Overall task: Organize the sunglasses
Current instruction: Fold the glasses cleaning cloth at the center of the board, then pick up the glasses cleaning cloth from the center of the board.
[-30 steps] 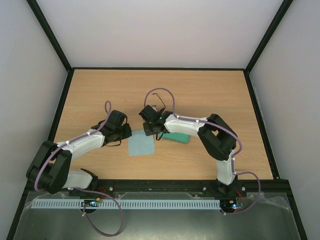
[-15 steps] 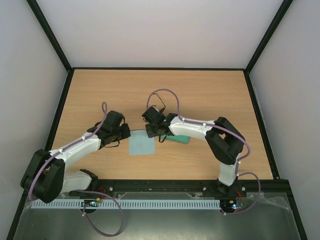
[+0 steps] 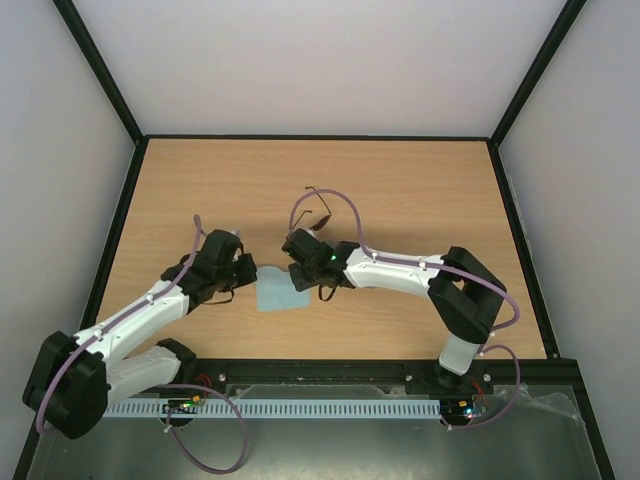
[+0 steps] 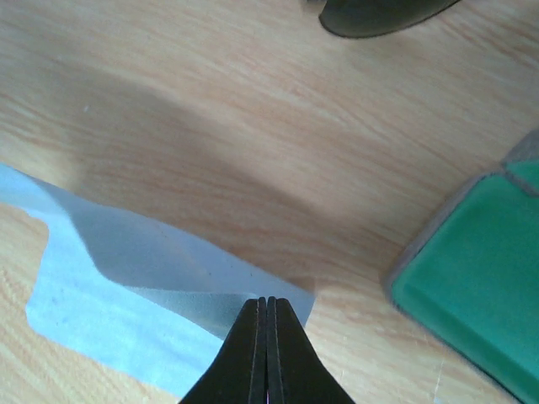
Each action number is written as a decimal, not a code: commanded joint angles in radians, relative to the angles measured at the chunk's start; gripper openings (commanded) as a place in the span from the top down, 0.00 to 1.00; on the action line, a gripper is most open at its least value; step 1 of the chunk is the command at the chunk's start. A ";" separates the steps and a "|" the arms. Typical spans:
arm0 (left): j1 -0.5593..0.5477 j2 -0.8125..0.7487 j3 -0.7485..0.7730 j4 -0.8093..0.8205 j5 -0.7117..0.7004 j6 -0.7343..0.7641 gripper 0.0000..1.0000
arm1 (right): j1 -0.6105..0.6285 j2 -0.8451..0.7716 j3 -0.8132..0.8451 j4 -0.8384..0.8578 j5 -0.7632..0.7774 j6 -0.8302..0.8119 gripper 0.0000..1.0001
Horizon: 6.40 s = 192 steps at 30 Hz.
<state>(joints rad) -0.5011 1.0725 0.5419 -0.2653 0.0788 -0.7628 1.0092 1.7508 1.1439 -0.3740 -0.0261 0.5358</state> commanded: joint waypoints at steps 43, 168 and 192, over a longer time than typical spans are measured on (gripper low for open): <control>-0.282 -0.231 -0.126 -0.173 -0.091 -0.262 0.98 | 0.128 -0.166 -0.214 0.067 0.009 0.095 0.99; -0.287 0.082 -0.155 -0.057 -0.161 -0.212 0.94 | 0.101 0.028 -0.155 0.039 0.024 0.193 0.69; -0.287 -0.044 -0.121 -0.135 -0.161 -0.212 0.69 | 0.111 0.038 -0.216 0.053 0.054 0.277 0.98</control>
<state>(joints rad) -0.7826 1.0649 0.3874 -0.3317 -0.0723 -0.9794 1.1141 1.7832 0.9825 -0.2813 0.0116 0.7906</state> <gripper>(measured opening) 0.254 0.021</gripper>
